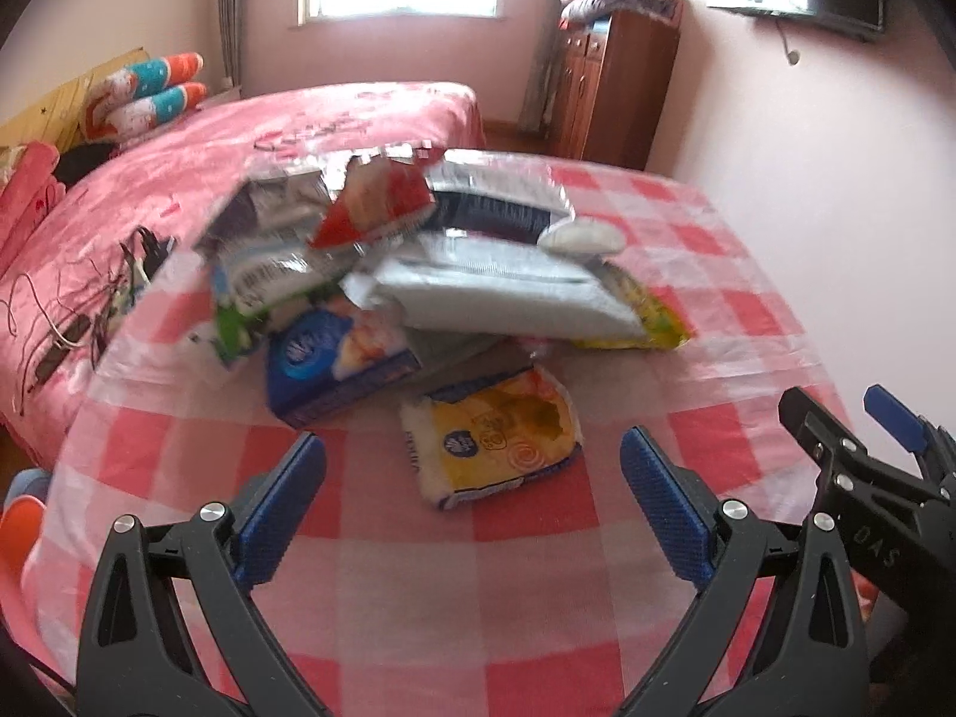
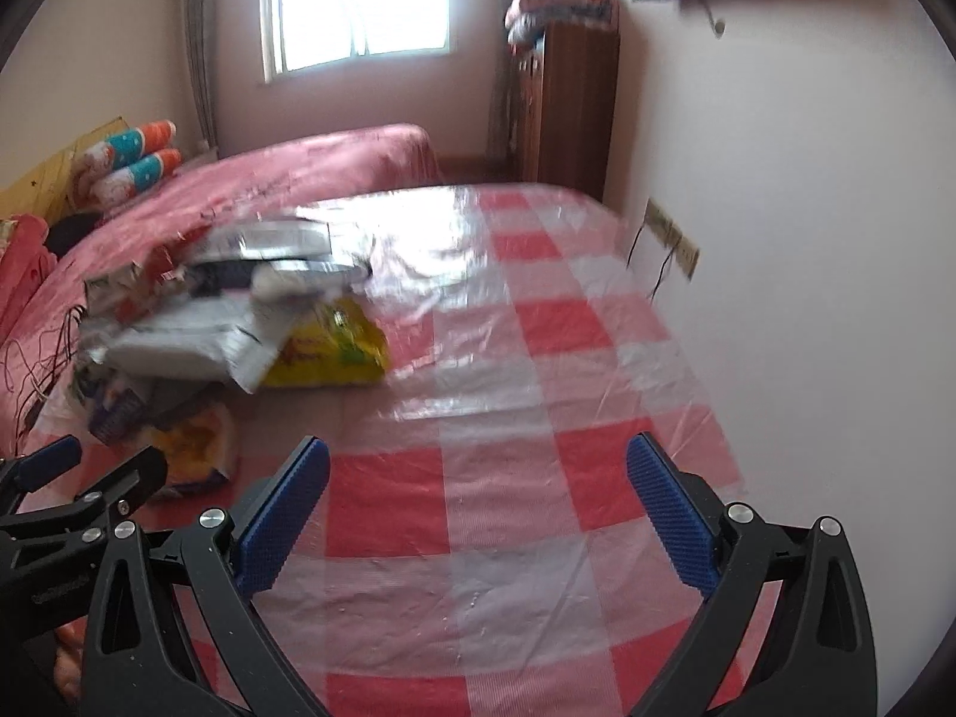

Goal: Collect trash

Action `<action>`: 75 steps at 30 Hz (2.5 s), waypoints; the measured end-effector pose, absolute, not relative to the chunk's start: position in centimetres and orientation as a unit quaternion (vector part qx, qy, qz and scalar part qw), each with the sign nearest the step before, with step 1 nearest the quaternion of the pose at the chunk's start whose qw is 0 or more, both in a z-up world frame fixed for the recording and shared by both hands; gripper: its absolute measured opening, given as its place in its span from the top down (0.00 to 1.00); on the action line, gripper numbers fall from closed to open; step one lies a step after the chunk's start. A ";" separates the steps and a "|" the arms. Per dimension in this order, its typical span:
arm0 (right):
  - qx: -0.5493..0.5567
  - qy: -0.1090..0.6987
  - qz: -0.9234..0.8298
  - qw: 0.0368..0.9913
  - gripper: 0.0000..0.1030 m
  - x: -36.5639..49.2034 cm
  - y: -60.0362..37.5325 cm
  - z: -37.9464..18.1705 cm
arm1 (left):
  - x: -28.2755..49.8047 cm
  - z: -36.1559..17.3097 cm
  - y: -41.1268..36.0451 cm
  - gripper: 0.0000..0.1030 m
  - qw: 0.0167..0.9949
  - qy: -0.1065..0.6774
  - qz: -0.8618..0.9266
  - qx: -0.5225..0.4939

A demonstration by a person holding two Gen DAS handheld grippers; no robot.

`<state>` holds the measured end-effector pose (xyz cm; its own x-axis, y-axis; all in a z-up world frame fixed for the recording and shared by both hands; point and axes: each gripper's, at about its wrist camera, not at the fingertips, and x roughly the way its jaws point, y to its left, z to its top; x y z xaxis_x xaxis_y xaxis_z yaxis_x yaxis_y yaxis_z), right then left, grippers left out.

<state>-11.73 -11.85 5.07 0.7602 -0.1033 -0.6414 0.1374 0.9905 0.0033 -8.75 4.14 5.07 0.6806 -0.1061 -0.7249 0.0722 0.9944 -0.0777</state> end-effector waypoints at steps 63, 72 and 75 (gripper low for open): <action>-0.020 0.210 -0.078 0.974 0.05 -20.1 -8.3 13.4 | -17.8 12.3 11.8 0.04 0.963 0.266 -0.020 -0.040; -0.015 0.243 -0.050 0.969 0.05 -17.3 -7.9 11.2 | -16.6 11.1 12.9 0.04 0.956 0.283 -0.025 -0.069; -0.012 0.253 -0.043 0.966 0.05 -16.7 -7.8 10.5 | -16.0 10.4 13.2 0.04 0.953 0.293 -0.020 -0.072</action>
